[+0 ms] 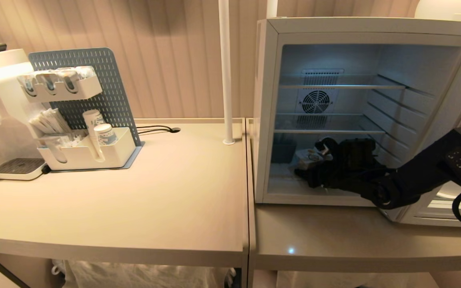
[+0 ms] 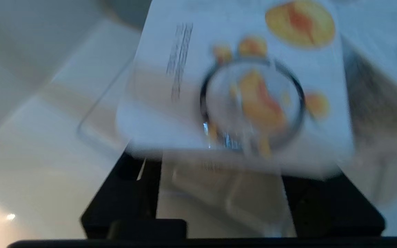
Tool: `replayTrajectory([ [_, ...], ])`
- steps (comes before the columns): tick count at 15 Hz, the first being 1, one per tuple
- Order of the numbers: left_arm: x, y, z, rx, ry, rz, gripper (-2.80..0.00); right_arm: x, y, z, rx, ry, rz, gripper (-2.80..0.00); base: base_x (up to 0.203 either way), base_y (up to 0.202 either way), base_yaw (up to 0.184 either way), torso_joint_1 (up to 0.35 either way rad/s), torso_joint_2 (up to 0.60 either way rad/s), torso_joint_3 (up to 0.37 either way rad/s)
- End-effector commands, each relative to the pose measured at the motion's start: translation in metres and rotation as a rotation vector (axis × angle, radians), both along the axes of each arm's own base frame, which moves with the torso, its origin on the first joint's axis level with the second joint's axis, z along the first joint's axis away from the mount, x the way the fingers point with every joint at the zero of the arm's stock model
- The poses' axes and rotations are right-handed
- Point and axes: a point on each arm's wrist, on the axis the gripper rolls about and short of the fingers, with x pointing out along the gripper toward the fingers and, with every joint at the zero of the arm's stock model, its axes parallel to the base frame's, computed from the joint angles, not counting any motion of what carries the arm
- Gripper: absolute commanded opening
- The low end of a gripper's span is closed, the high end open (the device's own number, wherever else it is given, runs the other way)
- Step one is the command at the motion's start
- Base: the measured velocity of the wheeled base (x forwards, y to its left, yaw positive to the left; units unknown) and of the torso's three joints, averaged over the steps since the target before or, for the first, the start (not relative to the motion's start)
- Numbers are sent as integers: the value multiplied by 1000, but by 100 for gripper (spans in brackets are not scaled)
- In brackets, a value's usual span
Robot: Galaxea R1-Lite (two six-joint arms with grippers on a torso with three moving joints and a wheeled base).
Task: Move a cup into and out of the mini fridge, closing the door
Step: Put the yoghurt in the freezer, then close the freezer door
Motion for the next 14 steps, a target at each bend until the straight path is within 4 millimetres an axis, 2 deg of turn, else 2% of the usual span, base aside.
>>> replayTrajectory([
  [1,0,0,0,-1,0,1,-280,-16,-3,15,3,-14,3,0,0,0,0,0,0,0],
  [5,0,0,0,-1,1,1,-280,-51,-9,42,11,-67,8,0,0,0,0,0,0,0],
  [10,0,0,0,-1,1,2,-280,-120,-22,85,24,-155,14,0,0,0,0,0,0,0],
  [11,0,0,0,-1,0,1,-280,-137,-25,91,25,-167,15,-113,0,0,0,0,0,0],
  [12,0,0,0,-1,2,1,-280,-155,-28,96,28,-184,15,-280,0,0,0,0,0,0],
  [14,0,0,0,-1,1,1,-280,-197,-36,121,49,-283,8,-280,0,0,0,0,0,0],
])
